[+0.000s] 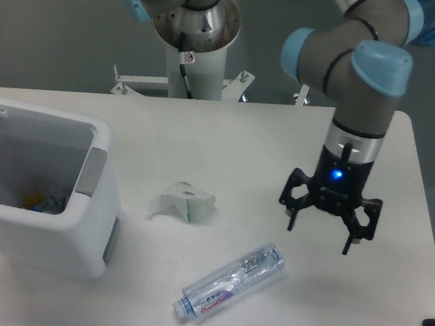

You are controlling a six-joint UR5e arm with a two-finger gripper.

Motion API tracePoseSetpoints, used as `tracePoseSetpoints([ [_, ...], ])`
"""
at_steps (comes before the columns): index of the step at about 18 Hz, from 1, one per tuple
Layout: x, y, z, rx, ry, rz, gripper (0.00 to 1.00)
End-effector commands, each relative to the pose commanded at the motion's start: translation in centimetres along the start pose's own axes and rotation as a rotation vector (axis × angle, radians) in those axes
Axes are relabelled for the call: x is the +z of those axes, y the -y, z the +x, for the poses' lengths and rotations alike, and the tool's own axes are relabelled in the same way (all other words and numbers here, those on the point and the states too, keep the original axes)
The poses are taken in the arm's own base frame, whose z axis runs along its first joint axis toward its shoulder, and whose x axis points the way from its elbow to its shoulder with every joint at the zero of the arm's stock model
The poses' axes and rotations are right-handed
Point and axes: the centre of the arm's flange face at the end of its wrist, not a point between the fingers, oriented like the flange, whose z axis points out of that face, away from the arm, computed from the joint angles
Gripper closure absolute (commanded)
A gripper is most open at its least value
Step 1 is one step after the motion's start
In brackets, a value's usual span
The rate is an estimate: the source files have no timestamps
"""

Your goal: Open the trash can

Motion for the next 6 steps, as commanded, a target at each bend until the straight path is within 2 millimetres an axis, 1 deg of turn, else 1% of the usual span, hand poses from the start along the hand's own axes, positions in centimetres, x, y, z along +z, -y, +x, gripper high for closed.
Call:
tracePoseSetpoints([
  [1,0.2,0.4,0.2,0.022,0.000,-0.041,0.00],
  [2,0.9,1.0,0.8,0.041,-0.010,-0.072,0.00],
  [3,1.2,1.1,1.2,0.050,-0.014,-0.100,0.00],
  [6,1.4,0.9,1.2,0.051,-0.009,-0.131,0.00],
])
